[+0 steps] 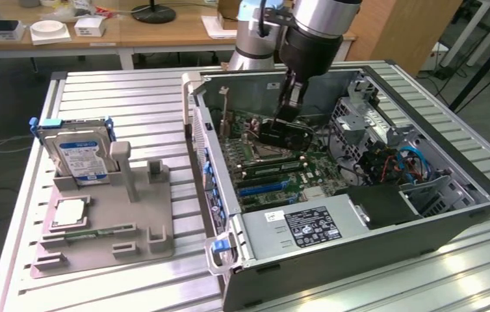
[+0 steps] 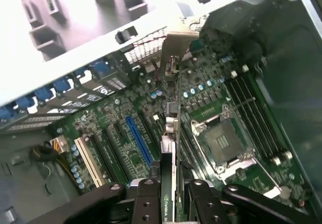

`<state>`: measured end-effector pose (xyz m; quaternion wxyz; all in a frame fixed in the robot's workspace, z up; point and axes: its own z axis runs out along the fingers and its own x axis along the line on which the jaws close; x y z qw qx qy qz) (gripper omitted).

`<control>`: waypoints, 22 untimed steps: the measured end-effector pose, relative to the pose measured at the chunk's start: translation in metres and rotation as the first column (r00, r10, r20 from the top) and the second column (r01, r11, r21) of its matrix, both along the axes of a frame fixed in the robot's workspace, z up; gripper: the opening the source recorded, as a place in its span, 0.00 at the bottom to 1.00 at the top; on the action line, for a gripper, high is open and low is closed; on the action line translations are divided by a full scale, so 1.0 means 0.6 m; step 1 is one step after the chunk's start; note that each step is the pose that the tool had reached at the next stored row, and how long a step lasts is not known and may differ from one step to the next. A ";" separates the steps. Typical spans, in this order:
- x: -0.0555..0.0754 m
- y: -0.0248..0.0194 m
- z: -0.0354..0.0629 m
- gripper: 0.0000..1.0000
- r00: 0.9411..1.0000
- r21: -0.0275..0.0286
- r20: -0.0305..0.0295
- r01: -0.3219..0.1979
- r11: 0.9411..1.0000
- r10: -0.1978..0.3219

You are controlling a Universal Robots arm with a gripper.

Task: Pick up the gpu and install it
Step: 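Insert the gpu into the slot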

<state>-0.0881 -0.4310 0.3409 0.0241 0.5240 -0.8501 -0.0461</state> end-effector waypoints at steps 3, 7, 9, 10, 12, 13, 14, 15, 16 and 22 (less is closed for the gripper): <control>0.000 0.0000 0.000 0.26 0.999 0.000 0.000 -0.054 0.999 0.054; 0.004 0.0000 -0.001 0.26 0.993 0.000 0.000 -0.114 0.993 0.114; 0.011 0.0000 -0.001 0.26 0.992 0.000 0.000 -0.126 0.992 0.126; 0.015 0.0000 -0.001 0.26 0.991 0.000 0.000 -0.131 0.991 0.131; 0.027 0.0000 -0.001 0.26 0.990 0.000 0.000 -0.139 0.990 0.139; 0.031 0.0000 -0.002 0.26 0.989 0.000 0.000 -0.145 0.989 0.145; 0.032 0.0000 -0.002 0.26 0.988 0.000 0.000 -0.157 0.988 0.157; 0.032 0.0000 -0.002 0.26 0.985 0.000 0.000 -0.171 0.985 0.171; 0.033 0.0000 -0.003 0.26 0.983 0.000 0.000 -0.184 0.983 0.184; 0.037 0.0000 -0.005 0.26 0.964 0.000 0.000 -0.265 0.964 0.265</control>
